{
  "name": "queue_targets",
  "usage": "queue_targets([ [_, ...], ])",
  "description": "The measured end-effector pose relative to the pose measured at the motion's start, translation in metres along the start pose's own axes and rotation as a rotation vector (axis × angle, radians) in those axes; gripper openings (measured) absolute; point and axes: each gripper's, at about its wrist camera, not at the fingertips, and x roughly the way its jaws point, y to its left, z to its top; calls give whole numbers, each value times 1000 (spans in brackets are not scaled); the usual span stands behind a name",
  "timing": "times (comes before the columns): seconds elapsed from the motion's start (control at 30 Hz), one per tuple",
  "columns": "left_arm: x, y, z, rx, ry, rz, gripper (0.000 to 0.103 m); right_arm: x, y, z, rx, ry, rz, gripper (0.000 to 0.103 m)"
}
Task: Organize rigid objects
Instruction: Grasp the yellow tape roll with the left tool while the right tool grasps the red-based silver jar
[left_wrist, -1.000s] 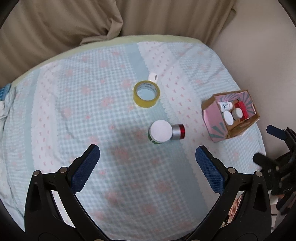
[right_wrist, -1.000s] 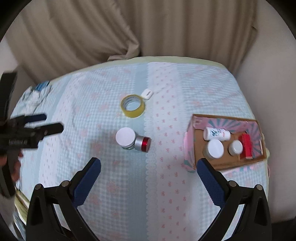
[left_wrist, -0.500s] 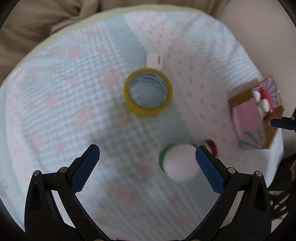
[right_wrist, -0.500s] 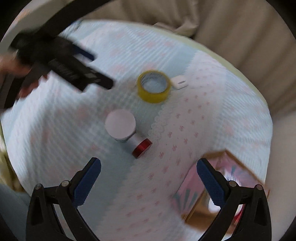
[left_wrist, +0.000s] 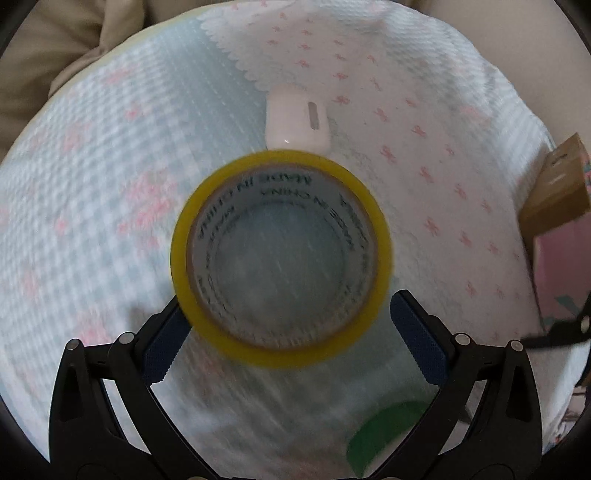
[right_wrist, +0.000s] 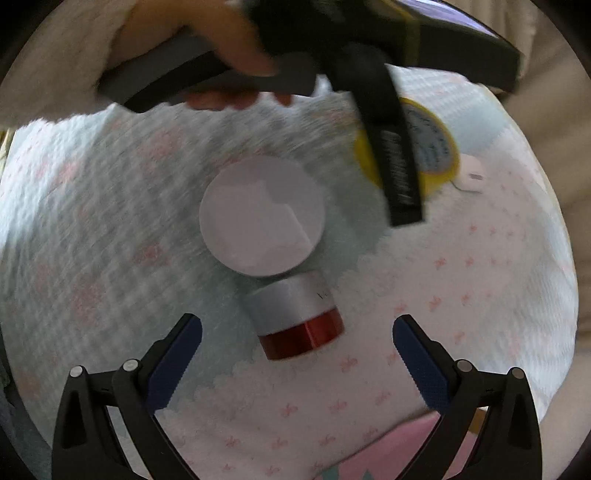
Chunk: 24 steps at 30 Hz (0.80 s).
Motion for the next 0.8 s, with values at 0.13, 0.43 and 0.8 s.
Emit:
queue_targets([
  [0.13,11,2,13,0,-3,2,103,14,3,5,-25,2,30,98],
  [0.43,18,-4,35,74,-28,46,101,43,2,22,-83,31,80,74],
  [0.8,13,-9,38,75,-39,39,96,50,-15,19,-60,47,57,54],
])
